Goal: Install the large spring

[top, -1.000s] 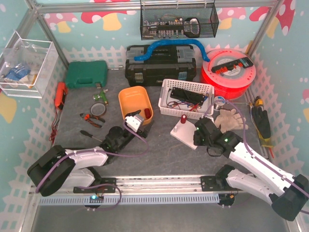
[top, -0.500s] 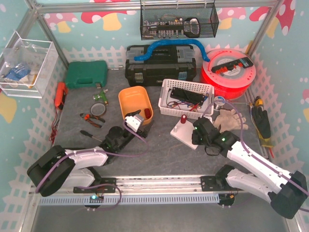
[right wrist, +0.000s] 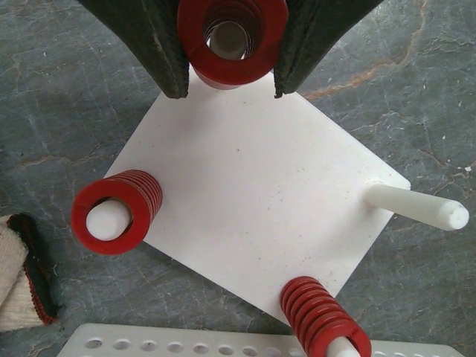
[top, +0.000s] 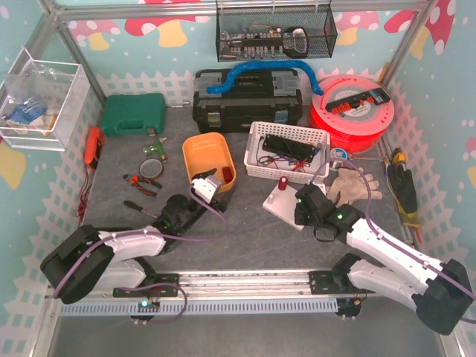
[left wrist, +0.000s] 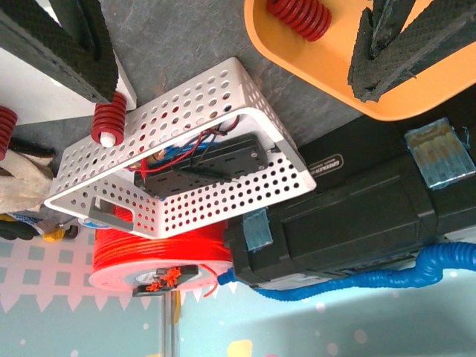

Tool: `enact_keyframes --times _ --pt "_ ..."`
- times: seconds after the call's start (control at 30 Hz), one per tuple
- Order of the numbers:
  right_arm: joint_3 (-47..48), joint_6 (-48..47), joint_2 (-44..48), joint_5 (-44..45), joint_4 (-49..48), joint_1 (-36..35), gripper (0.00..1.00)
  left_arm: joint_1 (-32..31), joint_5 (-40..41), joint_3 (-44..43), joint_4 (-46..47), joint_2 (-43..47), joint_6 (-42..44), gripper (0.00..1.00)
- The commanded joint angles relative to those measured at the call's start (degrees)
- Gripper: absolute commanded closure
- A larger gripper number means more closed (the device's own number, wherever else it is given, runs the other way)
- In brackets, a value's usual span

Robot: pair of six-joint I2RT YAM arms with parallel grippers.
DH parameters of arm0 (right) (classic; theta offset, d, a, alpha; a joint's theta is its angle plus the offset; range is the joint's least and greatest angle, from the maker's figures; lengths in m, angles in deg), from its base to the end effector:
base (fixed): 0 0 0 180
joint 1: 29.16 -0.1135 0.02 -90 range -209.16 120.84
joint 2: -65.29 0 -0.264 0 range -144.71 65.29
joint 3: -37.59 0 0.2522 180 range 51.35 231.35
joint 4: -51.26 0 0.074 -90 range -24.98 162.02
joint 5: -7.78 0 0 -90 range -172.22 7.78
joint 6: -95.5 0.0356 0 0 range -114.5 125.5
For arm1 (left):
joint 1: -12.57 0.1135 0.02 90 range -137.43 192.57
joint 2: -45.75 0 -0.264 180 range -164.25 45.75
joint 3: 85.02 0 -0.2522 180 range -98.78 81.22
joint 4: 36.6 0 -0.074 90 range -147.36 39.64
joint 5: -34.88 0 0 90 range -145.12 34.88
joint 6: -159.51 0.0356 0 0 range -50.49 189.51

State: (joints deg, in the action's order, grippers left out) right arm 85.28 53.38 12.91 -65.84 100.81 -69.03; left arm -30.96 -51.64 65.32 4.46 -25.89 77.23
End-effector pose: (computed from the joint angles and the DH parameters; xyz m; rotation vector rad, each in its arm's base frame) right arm 0.1395 0.1035 0.2142 0.2886 2.4703 0.2977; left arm 0.1710 -0.1595 0.1936 0.6502 1.4664 -0.4387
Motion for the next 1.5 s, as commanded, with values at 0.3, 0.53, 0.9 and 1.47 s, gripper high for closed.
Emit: enact_keyframes --times 0.3,0.53,0.9,1.47 --pt "-0.8 0.6 1.1 1.7 -1.5 -0.4 0.54 0.4 2.3 -1.1 -0.8 0.6 -0.8 0.14" --pt "4.6 -3.0 2.9 0.9 -1.9 -0.4 0.46 1.4 6.7 -2.0 -3.3 2.4 -7.0 0.05" --pt "12.6 -13.7 2.2 6.8 -12.7 -0.4 0.03 16.9 -11.5 -21.1 -35.5 -8.1 -37.2 0.01" --pt "-1.7 -22.1 9.8 16.8 -30.3 -0.4 0.02 16.9 -6.1 -35.8 -54.0 -22.3 -40.6 0.53"
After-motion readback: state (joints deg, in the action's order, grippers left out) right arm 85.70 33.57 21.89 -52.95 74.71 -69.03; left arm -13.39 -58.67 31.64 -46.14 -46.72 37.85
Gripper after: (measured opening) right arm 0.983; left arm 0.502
